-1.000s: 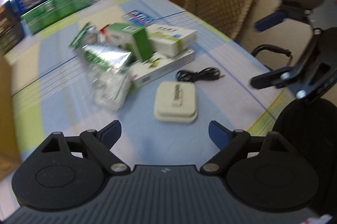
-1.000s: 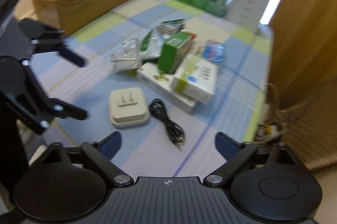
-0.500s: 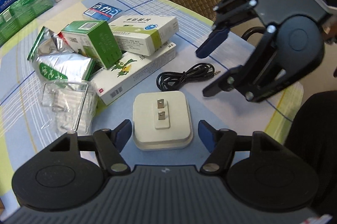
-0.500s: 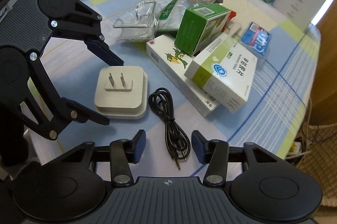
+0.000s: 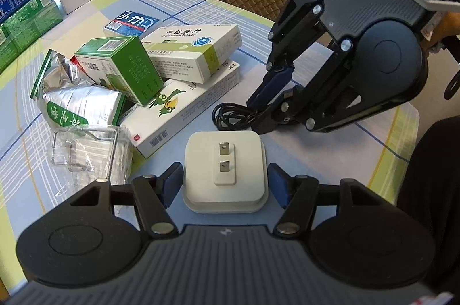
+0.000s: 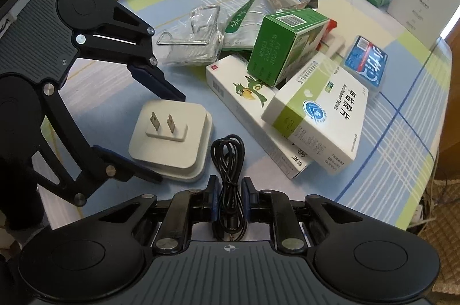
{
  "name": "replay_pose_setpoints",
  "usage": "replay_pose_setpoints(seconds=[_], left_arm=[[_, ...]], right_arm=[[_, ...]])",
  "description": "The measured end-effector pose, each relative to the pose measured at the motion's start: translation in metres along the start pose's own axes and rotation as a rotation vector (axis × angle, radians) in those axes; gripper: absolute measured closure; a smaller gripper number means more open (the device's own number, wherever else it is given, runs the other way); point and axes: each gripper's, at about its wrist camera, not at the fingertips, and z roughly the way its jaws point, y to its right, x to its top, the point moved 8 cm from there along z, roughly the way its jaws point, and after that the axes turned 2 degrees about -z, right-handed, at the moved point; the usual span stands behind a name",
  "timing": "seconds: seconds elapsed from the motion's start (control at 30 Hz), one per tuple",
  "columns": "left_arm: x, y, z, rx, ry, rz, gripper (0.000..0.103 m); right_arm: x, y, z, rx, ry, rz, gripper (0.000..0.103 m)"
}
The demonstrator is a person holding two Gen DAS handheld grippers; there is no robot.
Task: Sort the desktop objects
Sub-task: 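Grasp the white plug charger with the left tool while the right tool grasps the black cable, then carry the charger and cable into the cardboard box and open both tools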
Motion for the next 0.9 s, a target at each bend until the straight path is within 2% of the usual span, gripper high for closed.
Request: replay_pose_setpoints(seconds=[0.6, 0.77, 0.9], left_arm=[[-0.012, -0.003, -0.040, 0.013, 0.022, -0.055, 0.044], [-0.007, -0.012, -0.069, 0.029, 0.063, -0.078, 0.044], [-0.006, -0.029, -0.104, 0.065, 0.103, -0.104, 0.044]], right_arm=[[0.007, -0.009, -0.052, -0.070, 0.083, 0.227, 0.091], [0.030, -0.022, -0.073, -0.096, 0.115, 0.267, 0.091], [0.065, -0.034, -0.091, -0.090, 0.174, 0.320, 0.091]])
